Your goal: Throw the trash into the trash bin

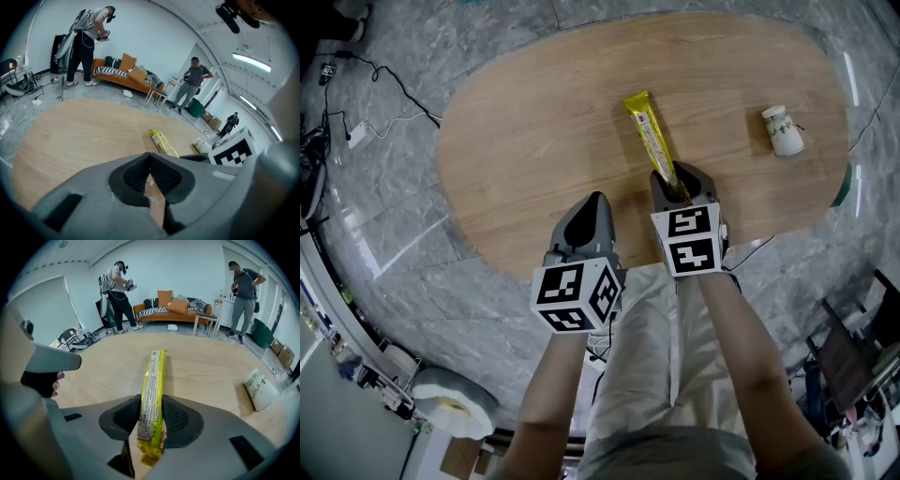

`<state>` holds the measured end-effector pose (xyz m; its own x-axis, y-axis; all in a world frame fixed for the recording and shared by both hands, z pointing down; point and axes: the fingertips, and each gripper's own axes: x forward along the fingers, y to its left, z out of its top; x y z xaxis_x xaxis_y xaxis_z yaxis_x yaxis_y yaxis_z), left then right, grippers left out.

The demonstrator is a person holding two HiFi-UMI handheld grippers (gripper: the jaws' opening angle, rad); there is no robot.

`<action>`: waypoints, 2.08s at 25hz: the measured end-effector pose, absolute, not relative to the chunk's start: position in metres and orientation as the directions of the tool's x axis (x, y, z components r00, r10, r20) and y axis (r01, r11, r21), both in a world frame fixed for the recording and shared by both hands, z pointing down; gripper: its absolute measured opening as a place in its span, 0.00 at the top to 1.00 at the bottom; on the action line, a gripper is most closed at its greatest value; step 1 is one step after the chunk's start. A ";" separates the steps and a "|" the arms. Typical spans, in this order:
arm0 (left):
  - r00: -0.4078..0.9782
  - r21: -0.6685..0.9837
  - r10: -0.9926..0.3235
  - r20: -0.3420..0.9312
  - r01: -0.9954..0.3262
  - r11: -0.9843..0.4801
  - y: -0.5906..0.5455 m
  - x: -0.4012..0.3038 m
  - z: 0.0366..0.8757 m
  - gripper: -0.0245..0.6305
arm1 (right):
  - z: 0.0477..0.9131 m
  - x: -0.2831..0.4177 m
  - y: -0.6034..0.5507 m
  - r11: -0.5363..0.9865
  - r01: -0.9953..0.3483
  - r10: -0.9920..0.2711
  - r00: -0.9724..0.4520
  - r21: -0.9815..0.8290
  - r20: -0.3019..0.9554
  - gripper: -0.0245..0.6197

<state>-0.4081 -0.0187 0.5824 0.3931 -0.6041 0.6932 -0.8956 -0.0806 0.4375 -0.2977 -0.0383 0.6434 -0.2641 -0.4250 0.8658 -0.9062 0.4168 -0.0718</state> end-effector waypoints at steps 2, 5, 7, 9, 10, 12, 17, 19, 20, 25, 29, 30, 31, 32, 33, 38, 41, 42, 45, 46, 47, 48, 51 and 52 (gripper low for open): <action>0.394 0.438 -0.607 0.691 -0.895 -0.082 -0.019 -0.408 0.579 0.96 | 0.639 -0.299 -0.039 0.418 -0.906 -0.429 -0.266 -0.071 0.863 0.75; 0.394 0.438 -0.611 0.686 -0.895 -0.086 -0.019 -0.408 0.575 0.96 | 0.632 -0.300 -0.040 0.419 -0.905 -0.439 -0.270 -0.070 0.857 0.75; 0.395 0.439 -0.615 0.683 -0.894 -0.087 -0.019 -0.408 0.571 0.96 | 0.627 -0.301 -0.041 0.420 -0.905 -0.445 -0.272 -0.069 0.853 0.75; 0.395 0.438 -0.618 0.680 -0.895 -0.090 -0.018 -0.408 0.566 0.96 | 0.621 -0.303 -0.040 0.422 -0.904 -0.450 -0.276 -0.070 0.849 0.75; 0.395 0.437 -0.620 0.678 -0.895 -0.092 -0.018 -0.408 0.564 0.96 | 0.617 -0.303 -0.041 0.423 -0.903 -0.453 -0.278 -0.070 0.847 0.75; 0.395 0.435 -0.623 0.676 -0.895 -0.095 -0.019 -0.407 0.559 0.96 | 0.611 -0.304 -0.041 0.424 -0.903 -0.461 -0.281 -0.069 0.842 0.75; 0.394 0.434 -0.628 0.671 -0.895 -0.098 -0.021 -0.405 0.549 0.96 | 0.594 -0.306 -0.043 0.425 -0.902 -0.476 -0.294 -0.076 0.829 0.75; 0.396 0.434 -0.631 0.667 -0.895 -0.102 -0.022 -0.403 0.545 0.96 | 0.587 -0.306 -0.044 0.423 -0.903 -0.485 -0.297 -0.076 0.823 0.75; 0.397 0.435 -0.632 0.665 -0.895 -0.105 -0.023 -0.401 0.542 0.96 | 0.584 -0.306 -0.045 0.423 -0.903 -0.488 -0.297 -0.075 0.821 0.75; 0.404 0.434 -0.632 0.661 -0.893 -0.117 -0.024 -0.396 0.525 0.96 | 0.563 -0.305 -0.043 0.424 -0.902 -0.496 -0.304 -0.078 0.814 0.75; 0.403 0.431 -0.635 0.659 -0.894 -0.121 -0.026 -0.396 0.512 0.96 | 0.543 -0.307 -0.045 0.427 -0.900 -0.509 -0.316 -0.084 0.801 0.75; 0.404 0.431 -0.636 0.657 -0.894 -0.122 -0.026 -0.395 0.508 0.96 | 0.538 -0.307 -0.046 0.426 -0.901 -0.513 -0.317 -0.084 0.798 0.75; 0.405 0.432 -0.637 0.656 -0.894 -0.124 -0.026 -0.395 0.505 0.96 | 0.533 -0.307 -0.046 0.425 -0.901 -0.517 -0.318 -0.084 0.795 0.75; 0.406 0.432 -0.638 0.654 -0.893 -0.125 -0.026 -0.395 0.501 0.96 | 0.528 -0.307 -0.046 0.424 -0.902 -0.521 -0.319 -0.084 0.792 0.75; 0.407 0.432 -0.639 0.653 -0.893 -0.127 -0.026 -0.394 0.497 0.96 | 0.523 -0.307 -0.045 0.423 -0.902 -0.524 -0.319 -0.084 0.790 0.75; 0.417 0.432 -0.637 0.649 -0.890 -0.143 -0.023 -0.390 0.475 0.96 | 0.495 -0.306 -0.041 0.435 -0.897 -0.531 -0.327 -0.080 0.782 0.75; 0.426 0.430 -0.637 0.642 -0.888 -0.162 -0.023 -0.387 0.460 0.96 | 0.476 -0.305 -0.041 0.441 -0.895 -0.545 -0.329 -0.070 0.772 0.75; 0.429 0.429 -0.638 0.640 -0.888 -0.166 -0.023 -0.386 0.454 0.96 | 0.469 -0.305 -0.041 0.442 -0.894 -0.550 -0.329 -0.067 0.768 0.75; 0.436 0.429 -0.640 0.633 -0.885 -0.178 -0.023 -0.384 0.438 0.96 | 0.447 -0.303 -0.041 0.441 -0.896 -0.567 -0.326 -0.056 0.757 0.75; 0.438 0.429 -0.641 0.630 -0.885 -0.183 -0.023 -0.384 0.432 0.96 | 0.440 -0.302 -0.042 0.439 -0.897 -0.573 -0.324 -0.052 0.753 0.75; 0.441 0.429 -0.643 0.627 -0.884 -0.188 -0.023 -0.384 0.427 0.96 | 0.433 -0.301 -0.042 0.437 -0.898 -0.579 -0.321 -0.048 0.749 0.75; 0.444 0.429 -0.644 0.623 -0.883 -0.193 -0.024 -0.383 0.422 0.96 | 0.426 -0.300 -0.042 0.435 -0.899 -0.585 -0.319 -0.044 0.746 0.75; 0.454 0.428 -0.647 0.612 -0.878 -0.212 -0.024 -0.381 0.407 0.96 | 0.408 -0.297 -0.039 0.429 -0.903 -0.598 -0.314 -0.036 0.737 0.75; 0.459 0.427 -0.647 0.609 -0.877 -0.220 -0.024 -0.379 0.402 0.96 | 0.403 -0.296 -0.037 0.427 -0.904 -0.601 -0.312 -0.035 0.736 0.75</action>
<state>-0.3790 -0.0237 0.4023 0.4592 -0.6465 0.6092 -0.8768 -0.2201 0.4274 -0.2958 -0.0371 0.4032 -0.3125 -0.6006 0.7360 -0.9035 0.4271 -0.0351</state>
